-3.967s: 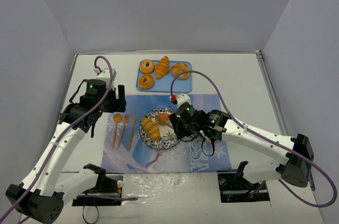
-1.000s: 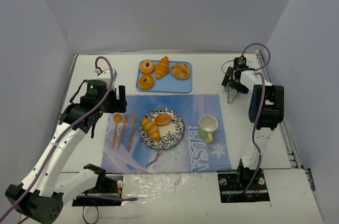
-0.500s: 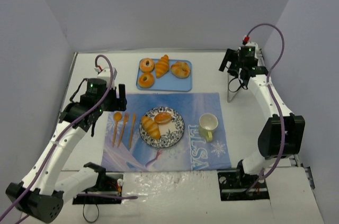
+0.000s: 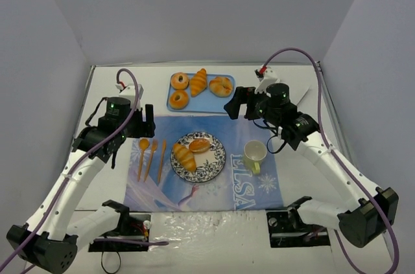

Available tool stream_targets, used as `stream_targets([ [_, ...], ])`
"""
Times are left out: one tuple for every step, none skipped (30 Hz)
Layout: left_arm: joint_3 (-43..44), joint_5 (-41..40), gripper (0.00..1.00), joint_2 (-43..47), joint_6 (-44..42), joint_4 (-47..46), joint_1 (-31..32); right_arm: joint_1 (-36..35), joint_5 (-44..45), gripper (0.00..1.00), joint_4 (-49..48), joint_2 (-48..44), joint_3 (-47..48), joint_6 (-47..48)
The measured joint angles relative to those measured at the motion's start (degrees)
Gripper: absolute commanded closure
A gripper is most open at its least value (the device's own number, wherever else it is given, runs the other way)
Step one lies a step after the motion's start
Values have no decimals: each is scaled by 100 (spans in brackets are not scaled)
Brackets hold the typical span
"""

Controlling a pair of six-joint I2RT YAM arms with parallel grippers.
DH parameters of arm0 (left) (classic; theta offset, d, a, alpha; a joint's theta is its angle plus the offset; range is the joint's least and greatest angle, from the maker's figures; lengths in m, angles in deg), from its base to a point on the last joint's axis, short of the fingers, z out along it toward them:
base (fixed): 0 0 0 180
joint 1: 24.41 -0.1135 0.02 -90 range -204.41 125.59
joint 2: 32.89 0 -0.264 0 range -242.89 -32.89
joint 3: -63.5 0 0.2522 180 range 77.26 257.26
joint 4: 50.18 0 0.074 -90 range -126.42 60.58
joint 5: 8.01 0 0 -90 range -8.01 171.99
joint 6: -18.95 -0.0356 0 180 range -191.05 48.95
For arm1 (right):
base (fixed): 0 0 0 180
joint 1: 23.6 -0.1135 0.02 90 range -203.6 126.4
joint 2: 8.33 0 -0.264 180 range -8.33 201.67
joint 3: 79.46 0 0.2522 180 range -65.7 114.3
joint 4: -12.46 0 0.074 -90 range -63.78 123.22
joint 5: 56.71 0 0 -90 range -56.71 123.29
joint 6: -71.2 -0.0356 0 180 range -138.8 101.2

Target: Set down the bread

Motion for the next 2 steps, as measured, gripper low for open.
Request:
stream_targets([
  [0, 0, 31, -2, 0, 0, 0, -35, 4, 0, -22, 0, -44, -13],
  [0, 0, 31, -4, 0, 0, 0, -65, 8, 0, -37, 0, -77, -22],
])
